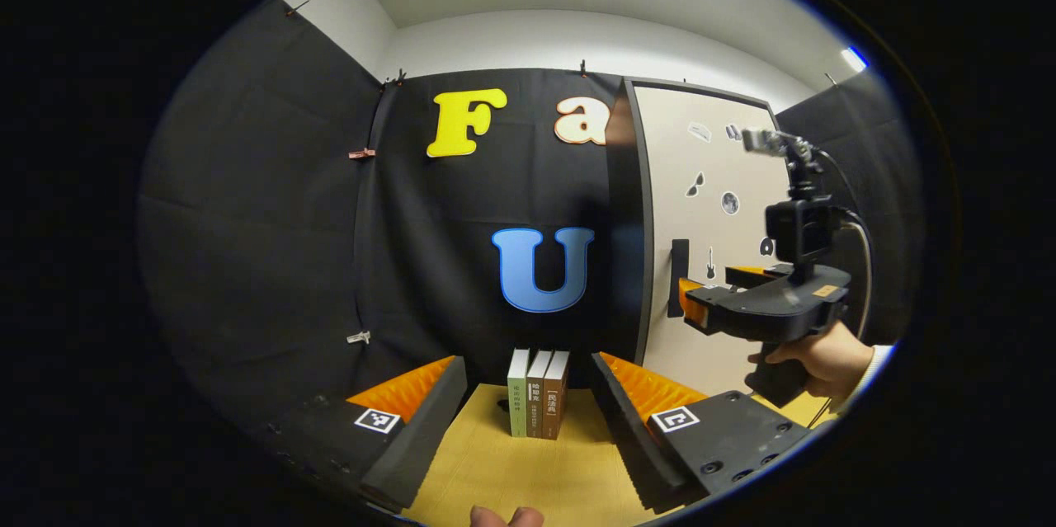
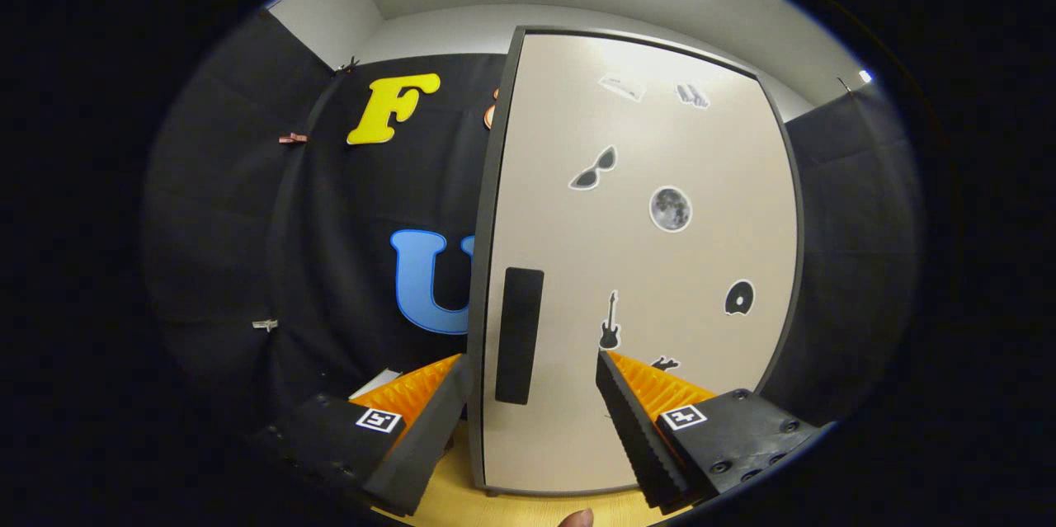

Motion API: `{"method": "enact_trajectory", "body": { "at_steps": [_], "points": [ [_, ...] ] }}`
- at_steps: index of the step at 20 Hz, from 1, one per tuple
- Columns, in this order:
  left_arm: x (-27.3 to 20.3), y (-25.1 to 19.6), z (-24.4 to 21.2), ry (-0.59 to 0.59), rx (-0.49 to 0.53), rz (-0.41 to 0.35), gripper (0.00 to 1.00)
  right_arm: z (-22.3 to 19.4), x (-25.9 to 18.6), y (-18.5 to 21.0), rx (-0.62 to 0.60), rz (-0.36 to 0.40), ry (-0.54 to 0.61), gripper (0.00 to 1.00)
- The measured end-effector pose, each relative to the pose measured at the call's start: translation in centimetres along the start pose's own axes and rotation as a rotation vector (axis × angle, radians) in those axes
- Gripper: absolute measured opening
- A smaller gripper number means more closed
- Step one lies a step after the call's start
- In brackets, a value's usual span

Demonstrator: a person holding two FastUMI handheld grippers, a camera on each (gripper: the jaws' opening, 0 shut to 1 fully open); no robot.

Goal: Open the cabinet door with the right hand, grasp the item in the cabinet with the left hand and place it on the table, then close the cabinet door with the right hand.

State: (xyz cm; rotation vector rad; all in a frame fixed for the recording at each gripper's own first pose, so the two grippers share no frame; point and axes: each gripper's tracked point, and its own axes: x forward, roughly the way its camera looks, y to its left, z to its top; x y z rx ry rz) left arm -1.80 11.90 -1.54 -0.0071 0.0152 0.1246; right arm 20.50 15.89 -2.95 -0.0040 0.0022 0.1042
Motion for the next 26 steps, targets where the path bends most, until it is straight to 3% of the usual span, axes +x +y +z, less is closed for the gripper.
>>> {"method": "enact_trajectory", "body": {
  "at_steps": [6, 8, 12, 13, 14, 16, 19, 26],
  "points": [
    [-0.2, 2.3, -1.1, 0.022, -0.007, 0.036, 0.95, -0.5, 5.1, -0.2, 0.005, -0.041, 0.011, 0.98],
    [-0.2, 3.0, -1.4, 0.026, -0.020, 0.046, 0.95, 0.0, 5.9, -0.4, 0.016, -0.062, 0.006, 0.93],
    [-0.4, 3.7, -1.5, 0.022, -0.027, 0.062, 0.95, 0.0, 6.6, 0.9, 0.037, -0.029, 0.026, 0.59],
    [-0.6, 3.8, -1.3, 0.018, -0.025, 0.064, 0.95, 0.2, 6.4, 0.8, 0.039, -0.034, 0.025, 0.39],
    [-0.8, 3.7, -1.4, 0.016, -0.023, 0.065, 0.95, 0.0, 6.7, 0.8, 0.064, -0.037, 0.037, 0.39],
    [-1.2, 3.4, -1.3, 0.018, -0.026, 0.063, 0.95, -0.2, 6.2, 0.6, 0.107, -0.018, 0.069, 0.27],
    [-1.6, 3.3, -1.1, 0.014, -0.030, 0.063, 0.95, -0.3, 5.6, 0.7, 0.107, 0.019, 0.092, 0.20],
    [-3.7, 1.6, -0.7, 0.001, -0.015, 0.062, 0.95, 0.2, 0.9, 0.5, 0.097, 0.109, 0.115, 0.20]
  ]
}}
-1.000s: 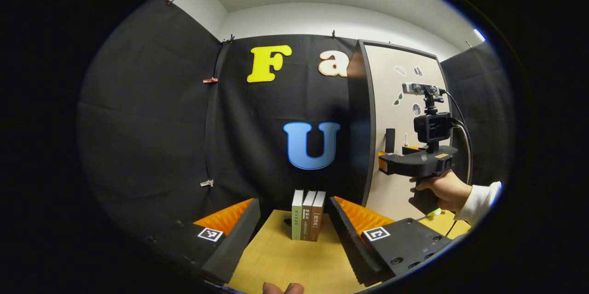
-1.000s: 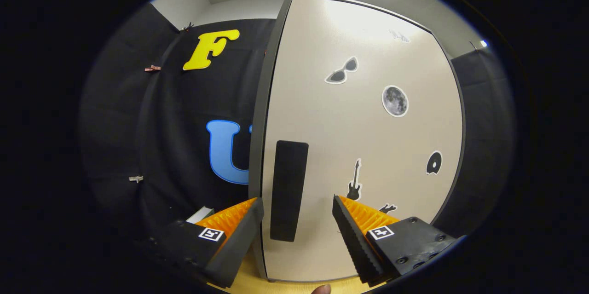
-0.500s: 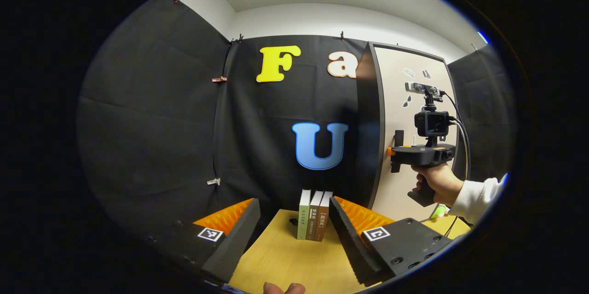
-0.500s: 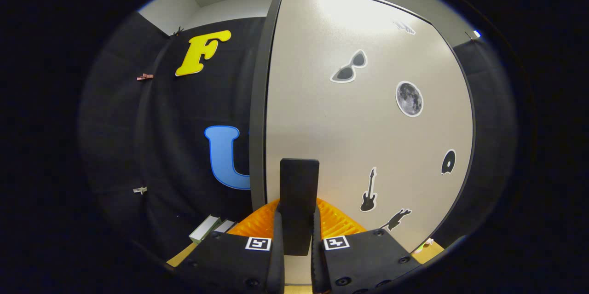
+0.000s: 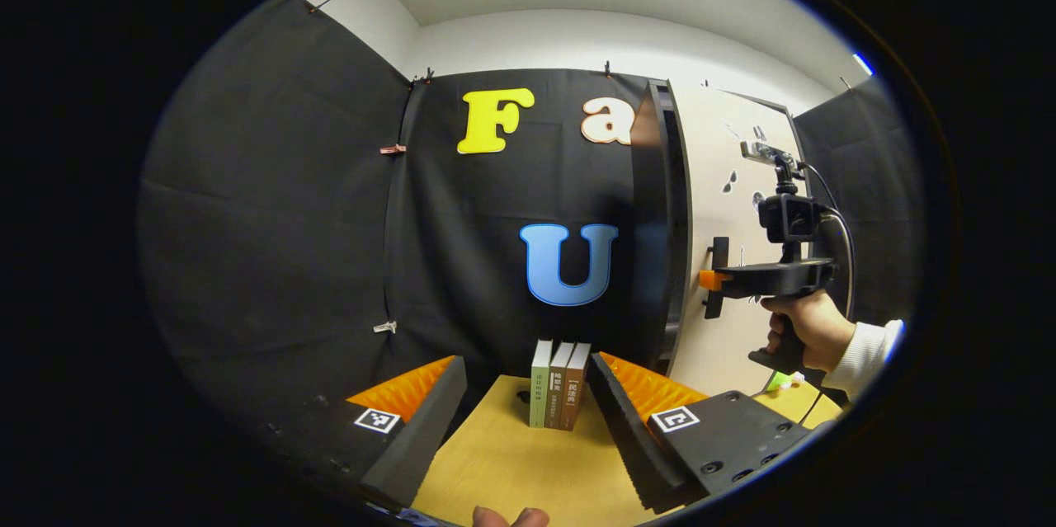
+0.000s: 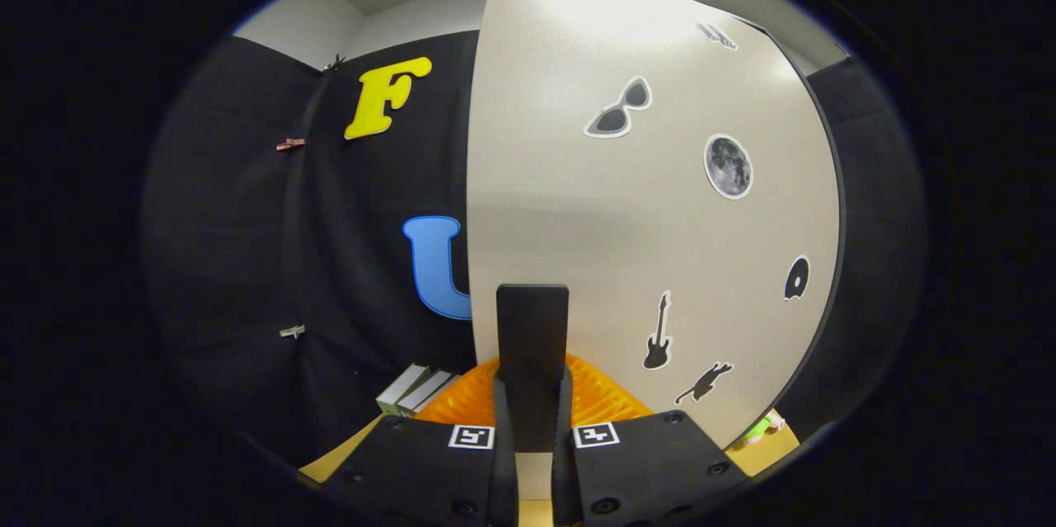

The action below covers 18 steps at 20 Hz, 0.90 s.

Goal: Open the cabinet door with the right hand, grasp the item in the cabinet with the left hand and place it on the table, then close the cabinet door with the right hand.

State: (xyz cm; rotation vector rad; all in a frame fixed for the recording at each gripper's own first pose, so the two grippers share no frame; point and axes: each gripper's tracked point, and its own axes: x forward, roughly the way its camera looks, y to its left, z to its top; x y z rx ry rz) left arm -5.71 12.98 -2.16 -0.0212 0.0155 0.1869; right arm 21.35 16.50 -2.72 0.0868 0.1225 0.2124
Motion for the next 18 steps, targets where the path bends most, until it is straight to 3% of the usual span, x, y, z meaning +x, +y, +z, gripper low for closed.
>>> {"method": "enact_trajectory", "body": {
  "at_steps": [5, 18],
  "points": [
    [-1.4, -1.8, 0.6, -0.012, 0.011, -0.024, 0.94, 0.1, -4.9, -0.3, 0.006, 0.047, 0.006, 0.20],
    [-1.5, -5.8, 1.4, -0.036, 0.009, -0.089, 0.94, 0.5, -10.8, -4.1, -0.012, 0.063, 0.003, 0.19]
  ]
}}
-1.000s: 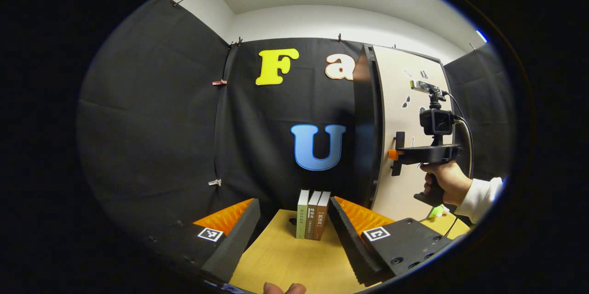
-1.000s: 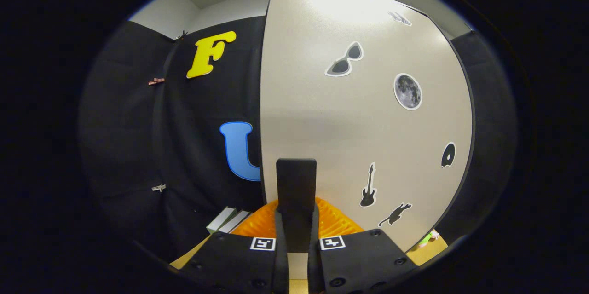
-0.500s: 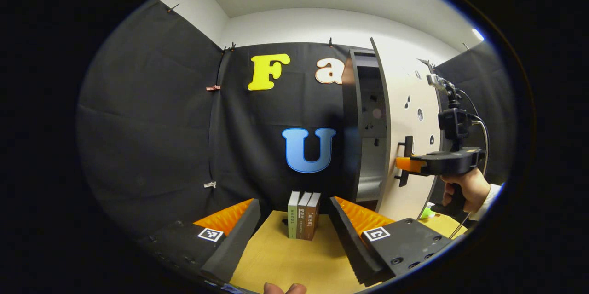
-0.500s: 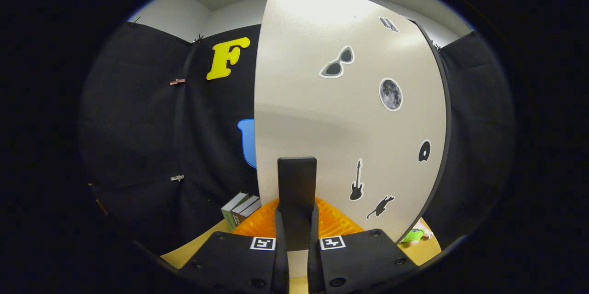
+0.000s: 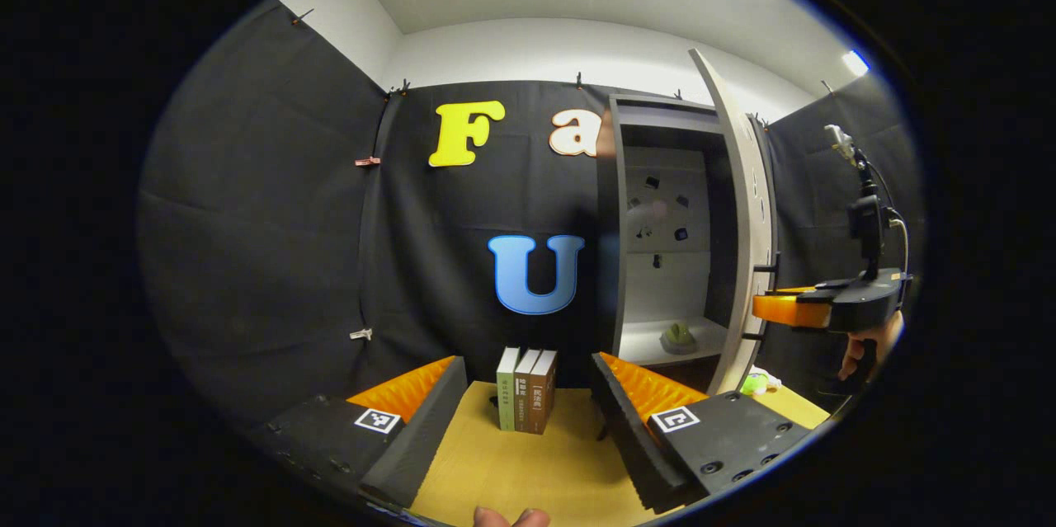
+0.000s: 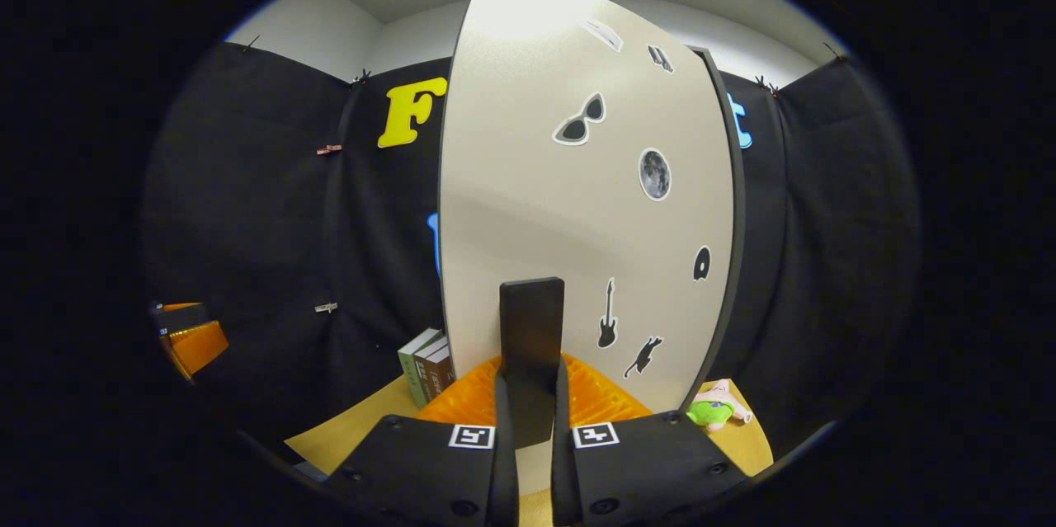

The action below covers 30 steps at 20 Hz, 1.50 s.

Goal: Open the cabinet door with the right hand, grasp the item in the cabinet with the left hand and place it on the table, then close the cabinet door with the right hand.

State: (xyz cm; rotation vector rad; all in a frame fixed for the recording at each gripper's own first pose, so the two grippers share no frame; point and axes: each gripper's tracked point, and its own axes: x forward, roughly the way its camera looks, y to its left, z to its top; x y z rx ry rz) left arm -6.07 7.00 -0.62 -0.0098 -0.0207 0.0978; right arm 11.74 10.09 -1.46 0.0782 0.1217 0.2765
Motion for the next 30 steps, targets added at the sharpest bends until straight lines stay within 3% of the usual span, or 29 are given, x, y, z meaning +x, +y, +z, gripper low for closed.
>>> {"method": "enact_trajectory", "body": {
  "at_steps": [6, 8, 9, 21, 27, 30],
  "points": [
    [1.2, -2.8, 0.6, -0.011, 0.000, -0.055, 0.94, 0.2, -2.4, -2.5, -0.004, -0.056, 0.004, 0.19],
    [1.8, -3.7, 0.5, -0.009, -0.003, -0.074, 0.94, 0.3, -3.0, -3.6, -0.001, -0.093, -0.001, 0.14],
    [1.9, -4.1, 0.5, -0.008, -0.004, -0.083, 0.94, 0.3, -3.2, -4.1, 0.003, -0.109, -0.003, 0.19],
    [3.7, -9.2, 1.1, -0.007, -0.020, -0.161, 0.95, 1.1, -5.7, -11.8, -0.017, -0.300, -0.045, 0.12],
    [5.5, -12.0, 1.2, 0.002, -0.029, -0.176, 0.95, 1.0, -6.3, -13.7, 0.081, -0.309, -0.049, 0.12],
    [6.3, -13.7, 1.4, 0.004, -0.028, -0.190, 0.95, 0.9, -6.3, -13.8, 0.074, -0.294, -0.042, 0.12]
  ]
}}
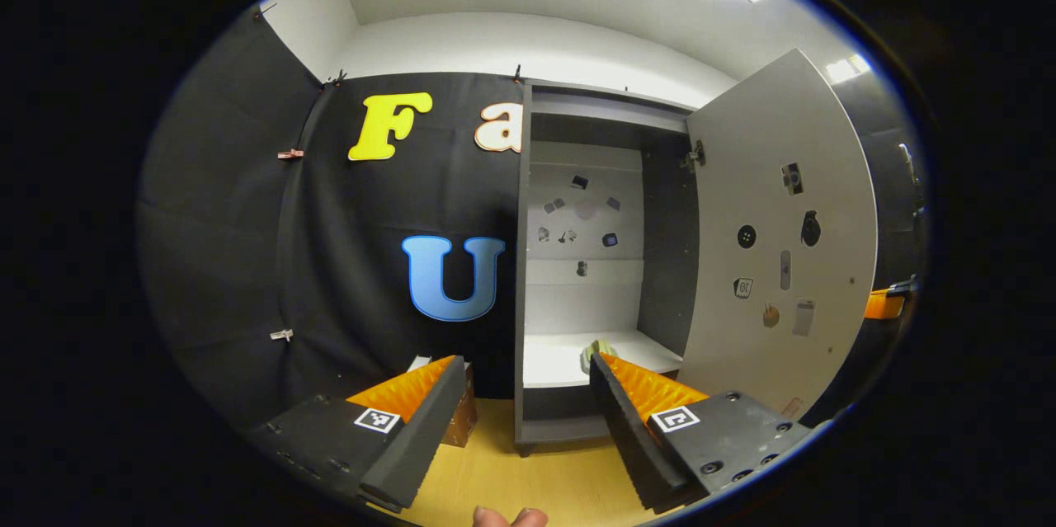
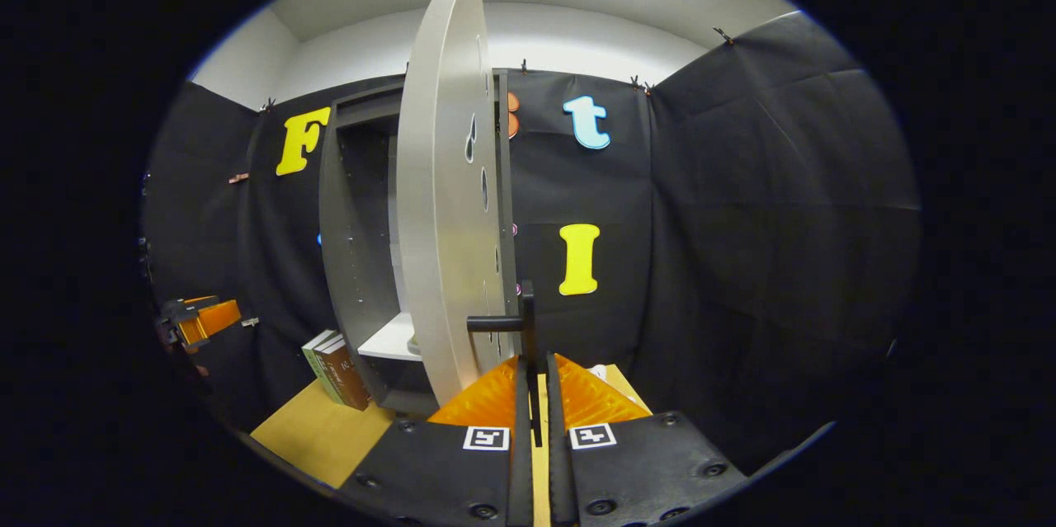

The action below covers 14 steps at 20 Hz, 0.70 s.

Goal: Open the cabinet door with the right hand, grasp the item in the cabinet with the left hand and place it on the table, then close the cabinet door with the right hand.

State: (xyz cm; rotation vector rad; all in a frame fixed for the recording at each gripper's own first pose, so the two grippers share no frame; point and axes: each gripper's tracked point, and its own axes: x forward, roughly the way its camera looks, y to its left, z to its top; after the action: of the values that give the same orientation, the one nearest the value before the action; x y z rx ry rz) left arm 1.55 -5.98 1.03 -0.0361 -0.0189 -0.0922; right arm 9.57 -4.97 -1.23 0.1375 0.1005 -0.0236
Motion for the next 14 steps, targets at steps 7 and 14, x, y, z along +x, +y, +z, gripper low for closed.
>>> {"method": "enact_trajectory", "body": {
  "at_steps": [7, 14],
  "points": [
    [2.9, -4.1, -0.1, 0.029, -0.015, -0.061, 0.95, 0.0, -0.1, -0.5, -0.072, 0.016, -0.005, 0.17],
    [7.9, -8.6, -1.1, 0.081, 0.014, -0.161, 0.93, 1.6, -2.1, -4.1, -0.111, -0.055, -0.112, 0.80]
  ]
}}
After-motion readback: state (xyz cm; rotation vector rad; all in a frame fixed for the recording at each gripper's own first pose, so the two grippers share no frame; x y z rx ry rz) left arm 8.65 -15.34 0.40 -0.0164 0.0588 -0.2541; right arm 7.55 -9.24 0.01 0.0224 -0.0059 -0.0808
